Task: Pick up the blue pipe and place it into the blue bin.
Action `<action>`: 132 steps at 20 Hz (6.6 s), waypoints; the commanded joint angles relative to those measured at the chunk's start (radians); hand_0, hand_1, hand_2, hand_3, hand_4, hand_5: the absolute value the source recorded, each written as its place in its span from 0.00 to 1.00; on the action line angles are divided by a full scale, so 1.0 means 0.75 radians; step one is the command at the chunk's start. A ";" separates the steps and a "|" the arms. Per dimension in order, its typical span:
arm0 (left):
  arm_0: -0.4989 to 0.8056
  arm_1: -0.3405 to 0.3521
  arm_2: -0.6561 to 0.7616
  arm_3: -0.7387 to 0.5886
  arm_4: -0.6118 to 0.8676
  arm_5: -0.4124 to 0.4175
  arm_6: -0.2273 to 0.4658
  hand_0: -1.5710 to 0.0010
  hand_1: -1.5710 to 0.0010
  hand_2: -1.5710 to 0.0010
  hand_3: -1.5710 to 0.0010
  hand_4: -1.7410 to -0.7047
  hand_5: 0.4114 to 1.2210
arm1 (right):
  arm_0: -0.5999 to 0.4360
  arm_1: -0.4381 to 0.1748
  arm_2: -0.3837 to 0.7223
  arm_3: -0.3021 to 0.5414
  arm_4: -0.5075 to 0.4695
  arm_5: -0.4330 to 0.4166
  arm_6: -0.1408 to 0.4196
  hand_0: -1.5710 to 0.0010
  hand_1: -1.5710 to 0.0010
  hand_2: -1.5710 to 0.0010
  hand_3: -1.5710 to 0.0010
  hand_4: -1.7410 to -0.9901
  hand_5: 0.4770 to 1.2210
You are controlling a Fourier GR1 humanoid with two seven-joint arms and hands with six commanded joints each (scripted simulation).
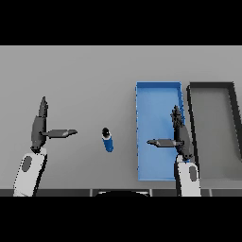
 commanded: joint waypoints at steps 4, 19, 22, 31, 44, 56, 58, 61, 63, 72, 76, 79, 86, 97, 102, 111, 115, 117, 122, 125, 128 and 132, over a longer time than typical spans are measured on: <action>-0.002 -0.010 -0.009 -0.006 -0.009 0.009 -0.006 1.00 1.00 1.00 1.00 0.75 0.22 | 0.000 -0.012 -0.010 0.001 -0.010 0.007 -0.001 1.00 1.00 1.00 1.00 0.71 0.20; 0.154 0.304 -0.176 -0.131 -0.008 -0.527 -0.224 1.00 1.00 1.00 1.00 0.69 0.17 | 0.133 -0.220 0.093 -0.163 0.219 0.060 -0.157 1.00 1.00 1.00 1.00 0.75 0.19; 0.173 0.282 -0.274 -0.185 -0.030 -0.598 -0.176 1.00 1.00 1.00 1.00 0.62 0.12 | 0.117 -0.216 0.102 -0.165 0.235 0.054 -0.119 1.00 1.00 1.00 1.00 0.76 0.19; 0.091 0.075 -0.468 -0.150 -0.173 -0.588 -0.083 1.00 1.00 1.00 1.00 0.57 0.05 | 0.144 -0.208 0.093 -0.178 0.201 0.070 -0.128 1.00 1.00 1.00 1.00 0.70 0.20; -0.090 -0.205 -0.544 0.142 -0.313 -0.502 -0.119 1.00 1.00 1.00 1.00 0.66 0.01 | 0.166 -0.228 0.078 -0.179 0.213 0.064 -0.136 1.00 1.00 1.00 1.00 0.70 0.23; -0.075 -0.368 -0.539 0.192 -0.213 -0.506 -0.187 0.32 0.27 0.23 0.24 0.16 0.80 | 0.168 -0.224 0.076 -0.184 0.193 0.076 -0.147 1.00 1.00 1.00 1.00 0.68 0.25; -0.073 -0.369 -0.554 0.184 -0.241 -0.485 -0.215 0.20 0.17 0.15 0.15 0.20 0.87 | 0.159 -0.214 0.088 -0.186 0.201 0.075 -0.126 1.00 1.00 1.00 1.00 0.69 0.23; -0.073 -0.391 -0.545 0.157 -0.266 -0.463 -0.253 0.10 0.09 0.08 0.08 0.24 0.94 | 0.154 -0.214 0.082 -0.180 0.187 0.081 -0.119 1.00 1.00 1.00 1.00 0.69 0.21; -0.082 -0.412 -0.540 0.124 -0.271 -0.455 -0.268 0.07 0.06 0.05 0.05 0.25 0.96 | 0.149 -0.214 0.075 -0.179 0.177 0.081 -0.123 1.00 1.00 1.00 1.00 0.70 0.20; -0.165 -0.433 -0.519 -0.118 -0.233 -0.528 -0.184 0.01 0.01 0.01 0.01 0.27 0.99 | 0.142 -0.220 0.082 -0.163 0.226 0.059 -0.143 1.00 1.00 1.00 1.00 0.75 0.22; -0.205 -0.459 -0.520 -0.155 -0.253 -0.543 -0.077 0.00 0.00 0.00 0.00 0.26 1.00 | 0.157 -0.238 0.062 -0.173 0.210 0.064 -0.150 1.00 1.00 1.00 1.00 0.78 0.22; -0.184 -0.470 -0.517 -0.144 -0.274 -0.554 -0.064 0.00 0.00 0.00 0.00 0.27 1.00 | 0.180 -0.233 0.078 -0.219 0.246 0.039 -0.145 1.00 1.00 1.00 1.00 0.80 0.22; -0.165 -0.482 -0.488 -0.124 -0.309 -0.600 -0.121 0.00 0.00 0.00 0.00 0.26 1.00 | 0.314 -0.224 0.095 -0.411 0.327 -0.039 -0.091 1.00 1.00 0.99 1.00 0.74 0.22; -0.141 -0.530 -0.469 -0.166 -0.362 -0.643 -0.062 0.00 0.00 0.00 0.00 0.26 1.00 | -0.089 -0.492 0.170 -0.691 -0.428 0.430 0.381 1.00 0.99 0.94 1.00 0.64 0.11; -0.154 -0.545 -0.440 -0.150 -0.380 -0.675 -0.062 0.00 0.00 0.00 0.00 0.26 1.00 | -0.307 -0.493 0.320 -0.688 -0.395 0.475 0.487 1.00 1.00 0.97 1.00 0.59 0.11; -0.164 -0.586 -0.382 -0.105 -0.350 -0.773 -0.058 0.00 0.00 0.00 0.00 0.26 1.00 | -0.625 -0.393 0.459 -0.551 -0.439 0.537 0.643 0.99 0.99 0.96 1.00 0.69 0.08; -0.168 -0.591 -0.363 -0.105 -0.399 -0.772 -0.062 0.00 0.00 0.00 0.00 0.26 1.00 | -0.728 -0.351 0.471 -0.432 -0.427 0.575 0.659 0.98 0.97 0.94 1.00 0.74 0.05; -0.150 -0.601 -0.374 -0.117 -0.428 -0.775 -0.053 0.00 0.00 0.00 0.00 0.27 1.00 | -0.776 -0.327 0.487 -0.386 -0.417 0.590 0.676 0.96 0.93 0.89 0.97 0.72 0.03; -0.149 -0.614 -0.360 -0.117 -0.459 -0.776 0.031 0.00 0.00 0.00 0.00 0.11 1.00 | -0.799 -0.285 0.517 -0.333 -0.407 0.633 0.635 0.44 0.44 0.42 0.51 0.37 0.05; -0.118 -0.637 -0.352 -0.139 -0.422 -0.801 0.039 0.00 0.00 0.00 0.03 0.06 1.00 | -0.800 -0.250 0.529 -0.322 -0.438 0.596 0.610 0.23 0.23 0.22 0.35 0.21 0.23; -0.124 -0.660 -0.327 -0.130 -0.407 -0.832 0.028 0.00 0.00 0.00 0.05 0.03 1.00 | -0.797 -0.258 0.560 -0.330 -0.464 0.558 0.568 0.12 0.12 0.11 0.20 0.12 0.61; -0.108 -0.672 -0.305 -0.145 -0.424 -0.859 0.033 0.00 0.00 0.00 0.09 0.02 1.00 | -0.792 -0.301 0.606 -0.349 -0.453 0.535 0.477 0.05 0.05 0.05 0.09 0.05 0.84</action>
